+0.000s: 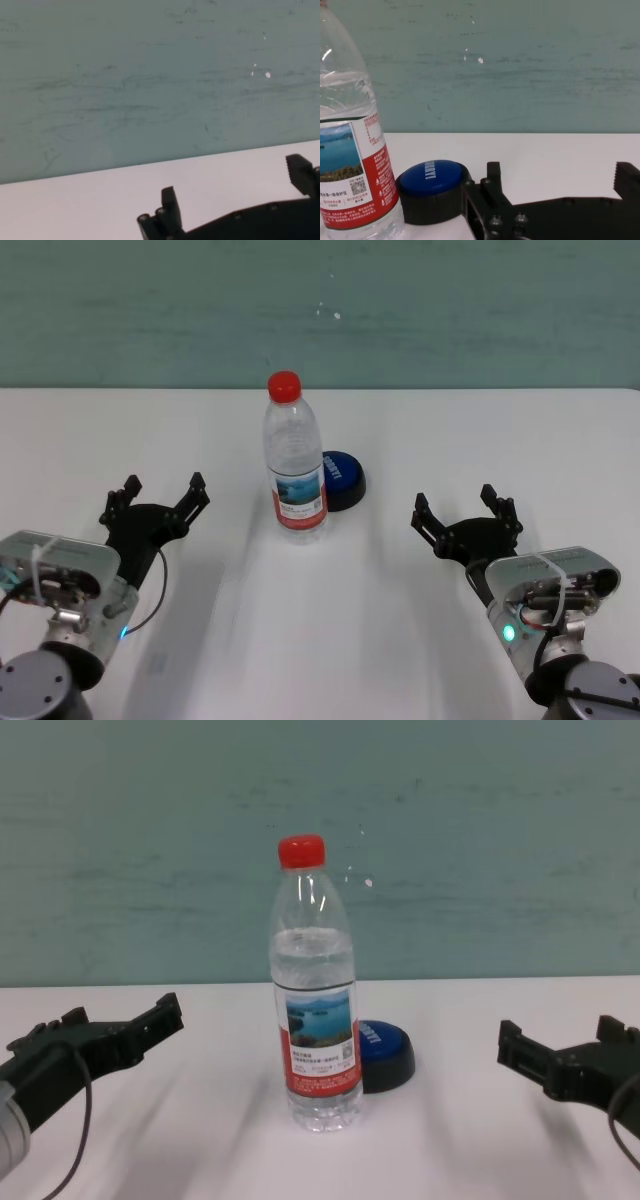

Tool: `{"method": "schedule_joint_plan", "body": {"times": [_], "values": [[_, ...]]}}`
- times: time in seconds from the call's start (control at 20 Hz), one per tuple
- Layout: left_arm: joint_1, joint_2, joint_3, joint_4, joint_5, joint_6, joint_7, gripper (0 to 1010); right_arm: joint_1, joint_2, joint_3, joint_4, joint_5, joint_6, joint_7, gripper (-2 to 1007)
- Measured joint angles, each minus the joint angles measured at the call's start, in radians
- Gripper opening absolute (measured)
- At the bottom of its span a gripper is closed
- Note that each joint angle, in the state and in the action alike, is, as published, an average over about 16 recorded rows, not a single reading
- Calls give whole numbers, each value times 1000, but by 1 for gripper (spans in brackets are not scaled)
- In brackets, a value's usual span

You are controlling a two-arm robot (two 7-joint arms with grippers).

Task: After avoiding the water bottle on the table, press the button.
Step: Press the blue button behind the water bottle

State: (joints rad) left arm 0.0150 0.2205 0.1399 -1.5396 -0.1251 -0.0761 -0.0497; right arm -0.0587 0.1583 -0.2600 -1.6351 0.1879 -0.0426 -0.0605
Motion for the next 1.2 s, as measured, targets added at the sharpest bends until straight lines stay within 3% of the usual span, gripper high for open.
{"method": "schedule_joint_plan", "body": {"times": [0.3, 0.65, 0.95, 1.2], "values": [[46, 15, -21, -59, 27, 8, -2, 1000, 0, 0, 0, 0, 0, 0, 0, 1004], [158, 42, -62, -182, 66, 12, -13, 1000, 0, 0, 0, 0, 0, 0, 0, 1004], [250, 73, -83, -271, 90, -15, -52, 1000, 0, 0, 0, 0, 0, 0, 0, 1004], [261, 89, -77, -273, 103, -49, -100, 1000, 0, 0, 0, 0, 0, 0, 0, 1004]]}}
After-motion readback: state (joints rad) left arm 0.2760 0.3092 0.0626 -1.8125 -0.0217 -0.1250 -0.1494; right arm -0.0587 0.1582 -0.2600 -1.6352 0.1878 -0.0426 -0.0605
